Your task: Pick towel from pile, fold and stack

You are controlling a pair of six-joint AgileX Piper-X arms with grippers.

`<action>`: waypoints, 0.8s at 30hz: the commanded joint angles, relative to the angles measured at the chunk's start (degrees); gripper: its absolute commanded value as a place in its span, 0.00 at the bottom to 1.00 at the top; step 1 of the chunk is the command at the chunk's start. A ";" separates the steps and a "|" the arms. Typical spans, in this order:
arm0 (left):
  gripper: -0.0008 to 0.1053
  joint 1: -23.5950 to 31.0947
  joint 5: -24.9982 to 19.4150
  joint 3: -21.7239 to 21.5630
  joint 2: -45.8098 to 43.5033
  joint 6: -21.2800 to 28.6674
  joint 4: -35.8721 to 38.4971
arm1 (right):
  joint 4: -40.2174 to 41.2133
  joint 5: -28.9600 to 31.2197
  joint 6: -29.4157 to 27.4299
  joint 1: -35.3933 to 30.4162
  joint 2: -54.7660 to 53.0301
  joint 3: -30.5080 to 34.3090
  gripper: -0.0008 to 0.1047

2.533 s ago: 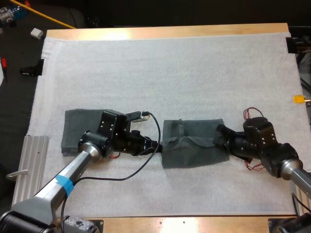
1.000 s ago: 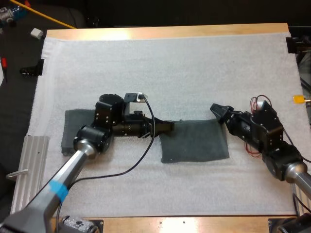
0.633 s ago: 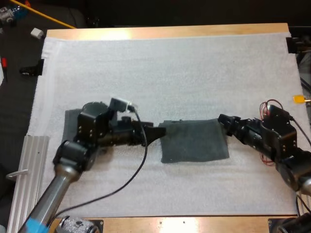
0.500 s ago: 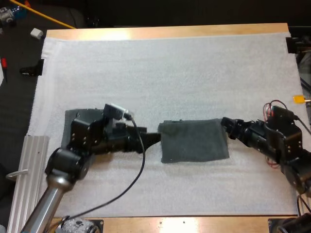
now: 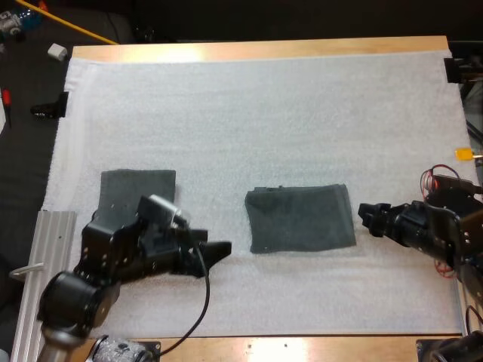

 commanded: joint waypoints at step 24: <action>0.59 0.03 -1.62 -0.29 -9.41 -0.89 9.81 | 3.43 2.64 -7.72 -5.88 11.79 -2.19 0.61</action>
